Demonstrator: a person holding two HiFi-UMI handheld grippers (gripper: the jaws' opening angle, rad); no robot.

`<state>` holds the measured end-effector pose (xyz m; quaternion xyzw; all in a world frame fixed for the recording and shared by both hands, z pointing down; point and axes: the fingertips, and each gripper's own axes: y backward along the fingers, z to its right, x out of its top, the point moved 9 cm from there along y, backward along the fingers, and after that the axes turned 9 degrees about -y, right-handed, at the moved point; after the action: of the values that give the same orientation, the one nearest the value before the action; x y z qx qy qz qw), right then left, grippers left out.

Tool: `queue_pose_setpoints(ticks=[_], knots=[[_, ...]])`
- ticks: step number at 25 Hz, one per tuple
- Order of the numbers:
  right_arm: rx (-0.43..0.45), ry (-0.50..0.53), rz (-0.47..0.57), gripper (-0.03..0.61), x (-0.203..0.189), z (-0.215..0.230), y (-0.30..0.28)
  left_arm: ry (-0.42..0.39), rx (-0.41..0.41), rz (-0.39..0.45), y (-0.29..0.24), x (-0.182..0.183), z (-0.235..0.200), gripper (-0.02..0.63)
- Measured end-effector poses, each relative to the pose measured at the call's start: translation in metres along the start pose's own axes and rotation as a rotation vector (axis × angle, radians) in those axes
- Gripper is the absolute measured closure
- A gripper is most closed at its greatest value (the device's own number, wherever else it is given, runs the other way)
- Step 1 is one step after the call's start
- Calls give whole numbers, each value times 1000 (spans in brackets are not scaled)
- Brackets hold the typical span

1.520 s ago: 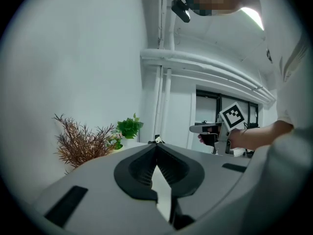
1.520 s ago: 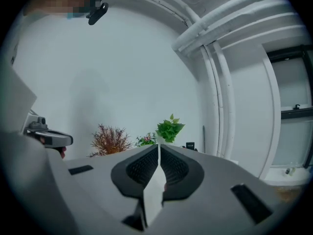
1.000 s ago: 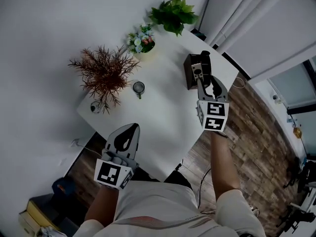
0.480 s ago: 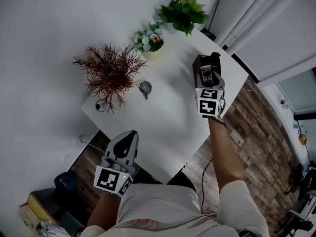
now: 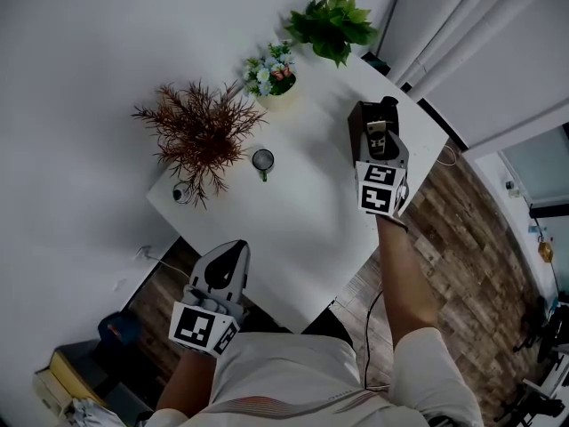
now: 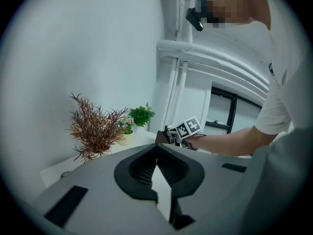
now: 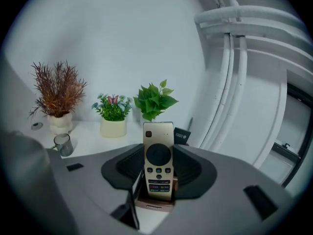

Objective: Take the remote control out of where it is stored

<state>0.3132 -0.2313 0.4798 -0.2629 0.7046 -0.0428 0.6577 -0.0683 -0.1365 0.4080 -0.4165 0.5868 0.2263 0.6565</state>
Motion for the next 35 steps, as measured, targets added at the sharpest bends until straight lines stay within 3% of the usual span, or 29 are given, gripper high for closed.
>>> queue_pose_setpoints(ticks=[7, 12, 18, 23, 27, 30, 35], knots=[[57, -33, 143, 393, 33, 8, 51, -6, -11, 23, -1, 6, 7, 606], [230, -28, 136, 393, 50, -5, 100, -7, -9, 42, 3, 11, 13, 606], [536, 79, -9, 394, 35, -64, 159, -4, 29, 81, 16, 16, 9, 606], [709, 162, -164, 394, 0, -121, 190, 9, 78, 95, 34, 12, -2, 606], [783, 309, -304, 394, -33, -159, 205, 26, 106, 103, 50, 5, -9, 606], [790, 407, -366, 394, -53, -180, 209, 38, 124, 118, 63, 1, -15, 606], [814, 493, -435, 394, -78, -208, 205, 50, 149, 133, 80, -4, -24, 606]])
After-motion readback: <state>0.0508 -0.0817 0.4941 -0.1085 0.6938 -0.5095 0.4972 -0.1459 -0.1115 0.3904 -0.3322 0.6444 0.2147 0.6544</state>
